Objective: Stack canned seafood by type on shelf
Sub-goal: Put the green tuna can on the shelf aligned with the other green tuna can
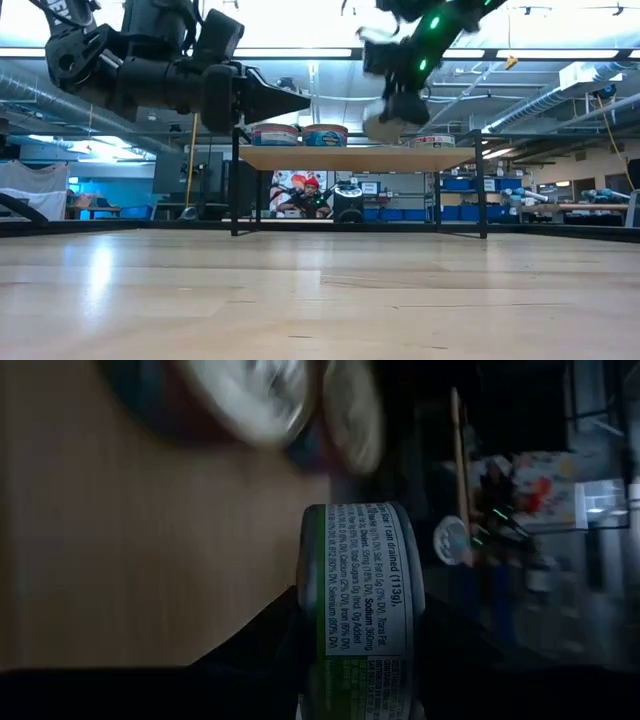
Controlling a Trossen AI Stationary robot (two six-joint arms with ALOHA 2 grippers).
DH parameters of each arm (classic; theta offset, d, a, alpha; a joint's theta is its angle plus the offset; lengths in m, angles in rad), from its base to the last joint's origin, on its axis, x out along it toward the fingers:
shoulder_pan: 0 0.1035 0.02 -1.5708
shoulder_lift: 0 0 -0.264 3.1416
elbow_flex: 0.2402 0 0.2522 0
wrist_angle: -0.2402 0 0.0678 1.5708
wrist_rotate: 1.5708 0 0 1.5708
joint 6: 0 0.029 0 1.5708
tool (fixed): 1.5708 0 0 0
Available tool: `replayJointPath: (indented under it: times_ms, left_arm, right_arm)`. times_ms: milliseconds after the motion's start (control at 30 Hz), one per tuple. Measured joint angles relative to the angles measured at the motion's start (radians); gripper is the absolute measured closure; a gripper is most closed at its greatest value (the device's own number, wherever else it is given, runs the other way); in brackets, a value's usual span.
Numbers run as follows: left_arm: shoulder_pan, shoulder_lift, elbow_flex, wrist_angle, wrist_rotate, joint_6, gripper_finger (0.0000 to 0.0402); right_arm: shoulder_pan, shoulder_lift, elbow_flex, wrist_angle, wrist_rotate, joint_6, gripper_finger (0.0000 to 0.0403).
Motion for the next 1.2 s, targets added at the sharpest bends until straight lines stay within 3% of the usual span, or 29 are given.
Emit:
replayJointPath:
  times_ms: [100,433,767,1200]
  left_arm:
    - [-0.001,0.000,-0.012,0.021,0.000,-0.001,0.0367]
    - [-0.001,0.000,-0.010,0.025,0.004,-0.001,0.0368]
    - [-0.001,0.000,-0.010,0.027,0.007,-0.016,0.0368]
    - [-0.001,0.000,-0.009,0.026,0.006,-0.016,0.0368]
  right_arm:
    - [-0.014,0.066,-0.001,0.030,0.063,-0.056,0.0250]
    - [-0.021,0.114,-0.001,0.015,0.063,-0.033,0.0249]
    - [-0.019,0.106,-0.001,-0.084,0.002,0.104,0.0138]
    - [-0.017,0.103,0.000,-0.077,-0.001,0.104,0.0132]
